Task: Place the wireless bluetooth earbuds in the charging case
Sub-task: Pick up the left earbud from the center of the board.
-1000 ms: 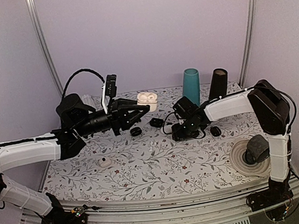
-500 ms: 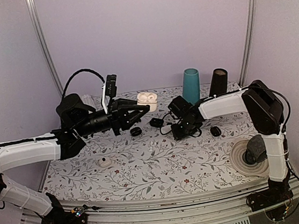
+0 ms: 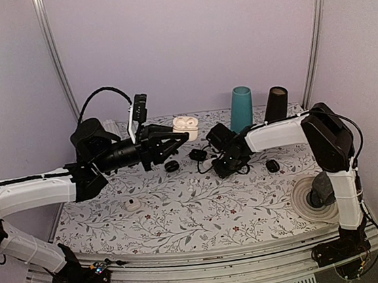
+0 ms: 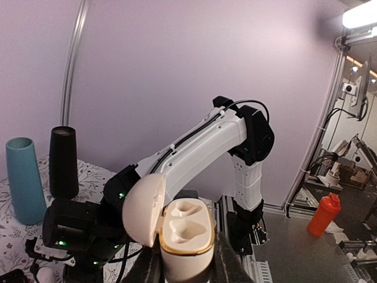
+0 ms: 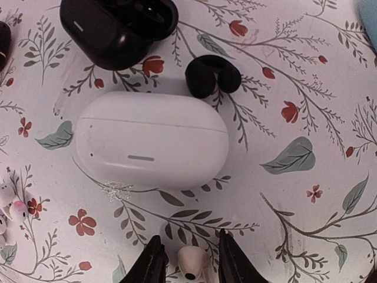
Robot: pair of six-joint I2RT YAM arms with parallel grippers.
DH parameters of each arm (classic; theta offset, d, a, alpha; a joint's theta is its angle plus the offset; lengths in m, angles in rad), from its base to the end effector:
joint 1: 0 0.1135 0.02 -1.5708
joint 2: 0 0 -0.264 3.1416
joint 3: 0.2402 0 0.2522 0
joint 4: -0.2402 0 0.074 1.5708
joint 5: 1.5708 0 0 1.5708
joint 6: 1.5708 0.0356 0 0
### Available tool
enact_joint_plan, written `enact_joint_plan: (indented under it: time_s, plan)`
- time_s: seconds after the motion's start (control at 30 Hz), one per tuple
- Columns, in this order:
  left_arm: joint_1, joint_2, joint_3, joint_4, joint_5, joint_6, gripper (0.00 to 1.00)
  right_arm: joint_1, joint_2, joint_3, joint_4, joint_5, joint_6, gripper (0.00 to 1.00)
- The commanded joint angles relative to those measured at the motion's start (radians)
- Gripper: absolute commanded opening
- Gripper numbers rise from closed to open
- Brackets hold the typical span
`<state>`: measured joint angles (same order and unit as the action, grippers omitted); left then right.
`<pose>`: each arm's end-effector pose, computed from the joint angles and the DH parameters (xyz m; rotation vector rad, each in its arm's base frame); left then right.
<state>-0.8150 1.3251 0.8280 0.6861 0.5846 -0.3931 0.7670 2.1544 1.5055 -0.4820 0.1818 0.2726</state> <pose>0.1925 -0.2329 0.3250 0.8330 1.3287 -1.3773 0.3237 0.3030 0.1349 -0.6006 2.6024 0.0853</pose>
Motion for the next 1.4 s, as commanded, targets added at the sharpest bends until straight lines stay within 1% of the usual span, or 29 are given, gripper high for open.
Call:
enact_joint_plan:
  time_s: [0.0,0.13,0.33,0.63,0.7,0.83,0.97,1.1,1.37]
  plan:
    - [0.012,-0.027,0.010,-0.003,-0.014,-0.001,0.00,0.013,0.068,-0.001,-0.104,0.013,-0.020,0.31]
    - [0.011,-0.027,0.010,-0.004,-0.017,0.002,0.00,0.016,0.068,0.001,-0.117,0.020,-0.018,0.30]
    - [0.011,-0.029,0.010,-0.005,-0.020,0.005,0.00,0.025,0.062,0.004,-0.131,0.018,-0.017,0.25]
    - [0.012,-0.030,0.008,-0.008,-0.025,0.008,0.00,0.025,0.050,0.004,-0.153,0.005,0.000,0.20]
    - [0.012,-0.031,0.007,-0.008,-0.026,0.008,0.00,0.025,0.044,0.004,-0.152,0.000,0.003,0.16]
    - [0.012,-0.030,0.007,-0.010,-0.029,0.010,0.00,0.025,0.042,0.004,-0.144,-0.008,0.007,0.15]
    - [0.012,-0.032,0.005,-0.015,-0.036,0.012,0.00,0.017,0.040,0.004,-0.136,-0.019,0.015,0.10]
    - [0.014,-0.037,-0.004,-0.020,-0.055,0.013,0.00,0.005,0.006,-0.018,-0.103,-0.027,0.036,0.08]
    - [0.030,-0.046,-0.030,-0.020,-0.114,0.000,0.00,-0.005,-0.112,-0.086,-0.012,-0.024,0.075,0.05]
